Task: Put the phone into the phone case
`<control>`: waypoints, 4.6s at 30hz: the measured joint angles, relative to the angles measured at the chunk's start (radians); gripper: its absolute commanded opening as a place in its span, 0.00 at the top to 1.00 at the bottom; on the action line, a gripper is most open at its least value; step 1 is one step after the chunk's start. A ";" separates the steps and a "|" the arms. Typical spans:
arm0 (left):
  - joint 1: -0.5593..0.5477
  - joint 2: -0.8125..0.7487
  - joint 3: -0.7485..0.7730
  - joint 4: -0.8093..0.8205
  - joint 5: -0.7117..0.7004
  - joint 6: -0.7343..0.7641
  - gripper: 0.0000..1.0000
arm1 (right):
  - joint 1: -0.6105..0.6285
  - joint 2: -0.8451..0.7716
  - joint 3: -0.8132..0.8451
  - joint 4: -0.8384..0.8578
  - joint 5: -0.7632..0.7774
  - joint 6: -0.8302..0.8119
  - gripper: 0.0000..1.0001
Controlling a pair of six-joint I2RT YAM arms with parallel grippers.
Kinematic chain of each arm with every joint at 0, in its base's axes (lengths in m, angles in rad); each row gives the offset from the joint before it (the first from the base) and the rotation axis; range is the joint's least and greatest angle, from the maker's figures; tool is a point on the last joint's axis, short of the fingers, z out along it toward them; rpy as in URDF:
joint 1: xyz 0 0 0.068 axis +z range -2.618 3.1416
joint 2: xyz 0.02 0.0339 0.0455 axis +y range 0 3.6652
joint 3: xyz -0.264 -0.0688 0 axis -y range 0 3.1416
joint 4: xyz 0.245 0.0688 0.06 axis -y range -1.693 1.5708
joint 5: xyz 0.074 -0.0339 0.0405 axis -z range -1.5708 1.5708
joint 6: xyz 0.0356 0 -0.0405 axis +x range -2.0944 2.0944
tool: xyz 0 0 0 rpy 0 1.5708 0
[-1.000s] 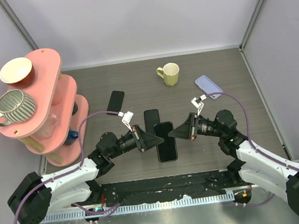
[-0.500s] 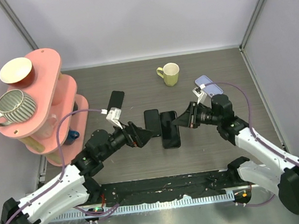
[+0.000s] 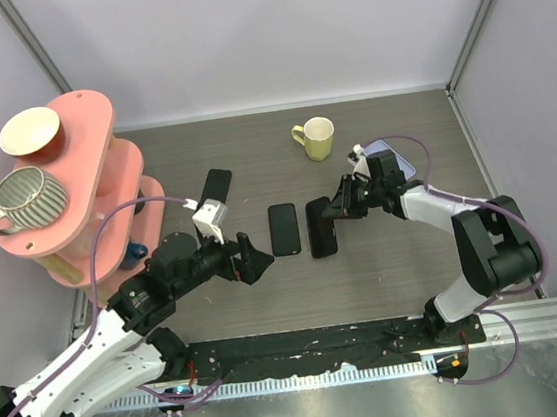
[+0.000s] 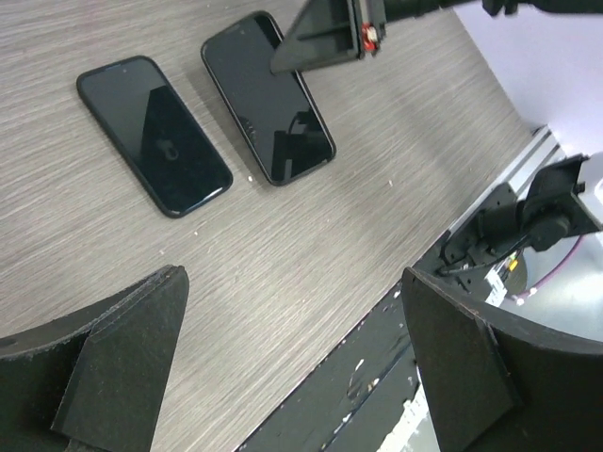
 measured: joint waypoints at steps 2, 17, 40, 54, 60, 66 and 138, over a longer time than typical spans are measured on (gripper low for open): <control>0.000 -0.021 0.001 -0.031 0.013 0.021 0.00 | -0.002 0.053 0.034 0.001 0.003 -0.009 0.98; 0.000 -0.171 -0.009 -0.059 0.078 0.069 0.00 | -0.021 0.265 0.130 0.046 -0.046 -0.010 0.88; 0.000 -0.133 -0.012 -0.060 0.030 0.092 0.00 | -0.071 0.289 -0.080 0.480 -0.080 0.238 0.27; 0.000 0.240 0.243 -0.203 -0.295 0.203 0.01 | -0.083 -0.001 0.016 0.052 0.330 0.050 0.23; 0.000 0.241 0.218 -0.179 -0.293 0.277 0.00 | -0.132 0.066 0.236 -0.089 0.651 -0.112 0.22; 0.000 0.140 0.126 -0.147 -0.246 0.298 0.00 | -0.219 0.283 0.469 -0.185 0.736 -0.242 0.24; -0.019 0.039 0.109 -0.120 -0.178 0.297 0.00 | -0.321 0.473 0.603 -0.623 0.990 0.619 0.57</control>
